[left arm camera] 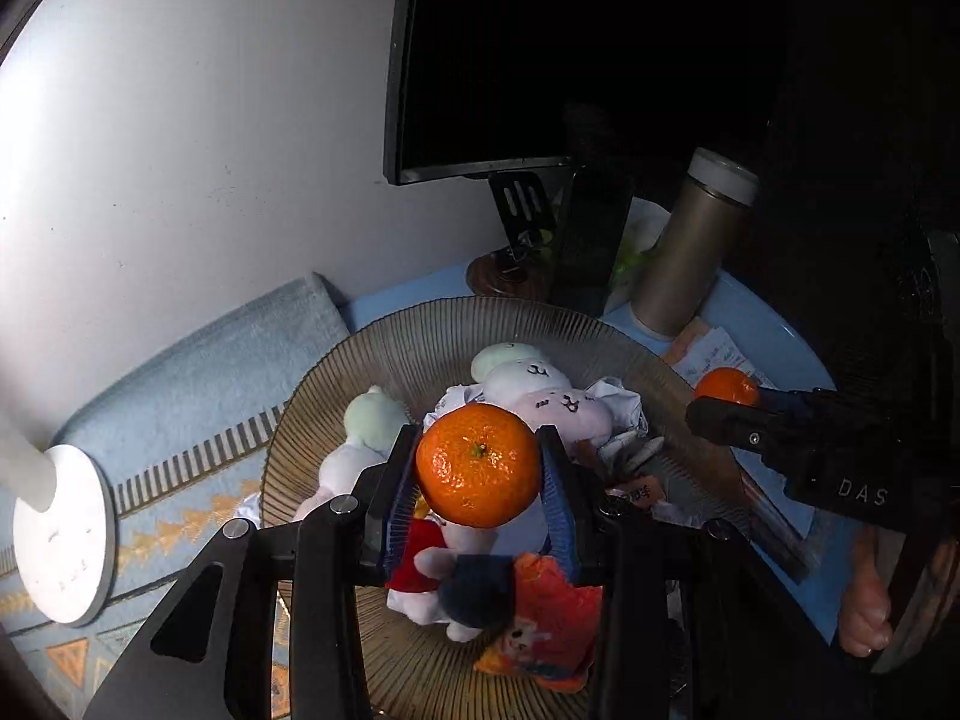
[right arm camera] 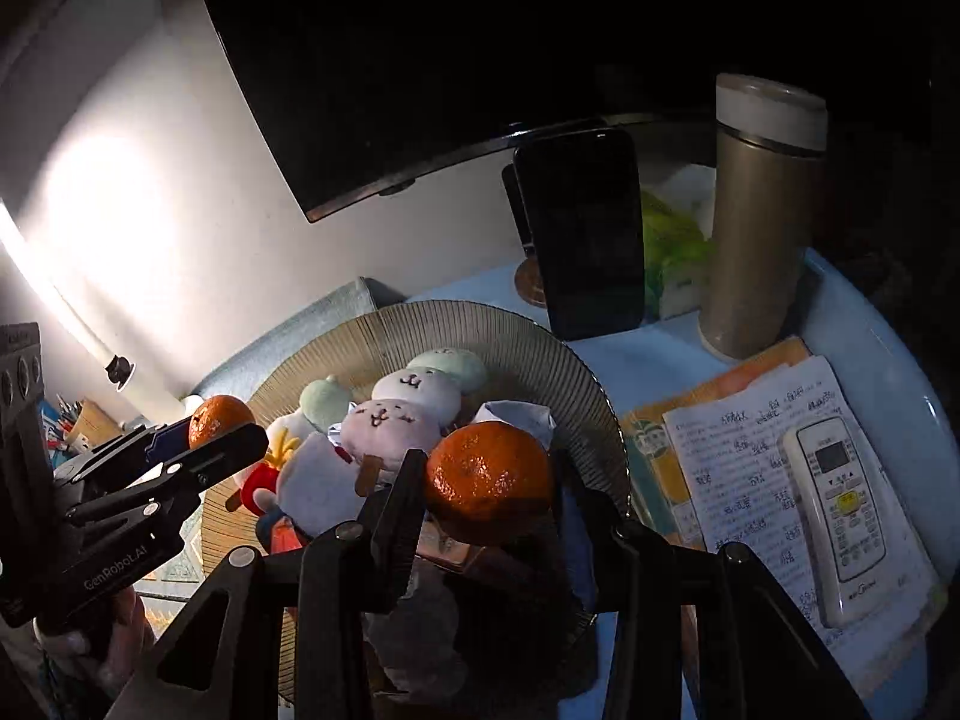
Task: Organize objects
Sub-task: 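Carry both oranges into the bowl and open both grippers, then withdraw both grippers from the bowl toward the crumpled paper balls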
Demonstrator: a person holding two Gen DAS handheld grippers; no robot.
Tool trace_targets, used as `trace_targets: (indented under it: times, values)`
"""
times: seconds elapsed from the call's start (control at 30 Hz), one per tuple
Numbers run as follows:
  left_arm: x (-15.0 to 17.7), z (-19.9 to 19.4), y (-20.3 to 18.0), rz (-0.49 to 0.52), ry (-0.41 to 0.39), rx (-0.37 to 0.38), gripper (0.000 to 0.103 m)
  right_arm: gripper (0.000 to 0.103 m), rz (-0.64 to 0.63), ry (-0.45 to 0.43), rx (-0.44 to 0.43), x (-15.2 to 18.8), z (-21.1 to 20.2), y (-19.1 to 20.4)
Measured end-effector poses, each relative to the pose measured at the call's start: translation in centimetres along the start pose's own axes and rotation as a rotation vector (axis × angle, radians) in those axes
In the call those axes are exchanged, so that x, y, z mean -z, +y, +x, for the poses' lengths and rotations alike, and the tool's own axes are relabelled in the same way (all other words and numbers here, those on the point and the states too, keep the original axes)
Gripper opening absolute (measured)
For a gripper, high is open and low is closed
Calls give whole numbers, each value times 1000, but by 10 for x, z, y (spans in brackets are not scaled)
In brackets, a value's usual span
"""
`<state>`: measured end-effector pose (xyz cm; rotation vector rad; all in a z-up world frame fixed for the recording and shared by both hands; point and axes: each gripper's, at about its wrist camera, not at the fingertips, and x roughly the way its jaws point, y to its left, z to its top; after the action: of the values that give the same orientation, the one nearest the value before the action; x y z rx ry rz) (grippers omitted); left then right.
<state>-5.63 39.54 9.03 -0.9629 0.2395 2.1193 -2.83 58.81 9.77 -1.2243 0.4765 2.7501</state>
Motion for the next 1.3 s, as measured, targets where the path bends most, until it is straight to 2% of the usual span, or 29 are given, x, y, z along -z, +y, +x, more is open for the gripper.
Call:
trace_targets:
  times: [0.13, 0.2, 0.27, 0.33, 0.47, 0.6, 0.83, 0.9, 0.93, 1.07, 1.13, 1.23, 1.3]
  values:
    - [-2, 13, -11, 15, 24, -1, 36, 40, 1, 15, 6, 2, 7, -4]
    - [-1, 18, -12, 8, 44, 11, 52, 40, 15, 32, 13, 2, 12, -7]
    - [0, 14, -10, -5, 40, 7, 76, 40, 41, 48, -1, 2, 14, -12]
    - [2, 8, -8, -15, 22, 8, 85, 41, 62, 45, -19, 4, 12, -16]
    - [7, -14, 2, -37, 1, -2, 85, 45, 66, 36, -29, 10, 3, -17]
    - [17, -46, 20, -63, -38, -13, 85, 45, 47, 16, -53, 18, -14, -1]
    - [54, -98, 71, -126, -84, -90, 85, 48, -104, -44, -110, 43, -49, 77]
    - [68, -110, 89, -158, -89, -111, 85, 57, -133, -47, -152, 55, -55, 102]
    - [76, -115, 98, -175, -90, -117, 85, 65, -138, -50, -177, 63, -56, 113]
    - [110, -125, 133, -255, -84, -143, 85, 65, -196, -25, -236, 101, -49, 159]
    - [128, -124, 147, -298, -79, -168, 85, 65, -229, -22, -227, 122, -39, 178]
    - [154, -119, 158, -330, -80, -224, 85, 65, -292, -34, -161, 150, -18, 199]
    - [169, -115, 161, -360, -105, -229, 85, 65, -330, -59, -130, 163, -4, 205]
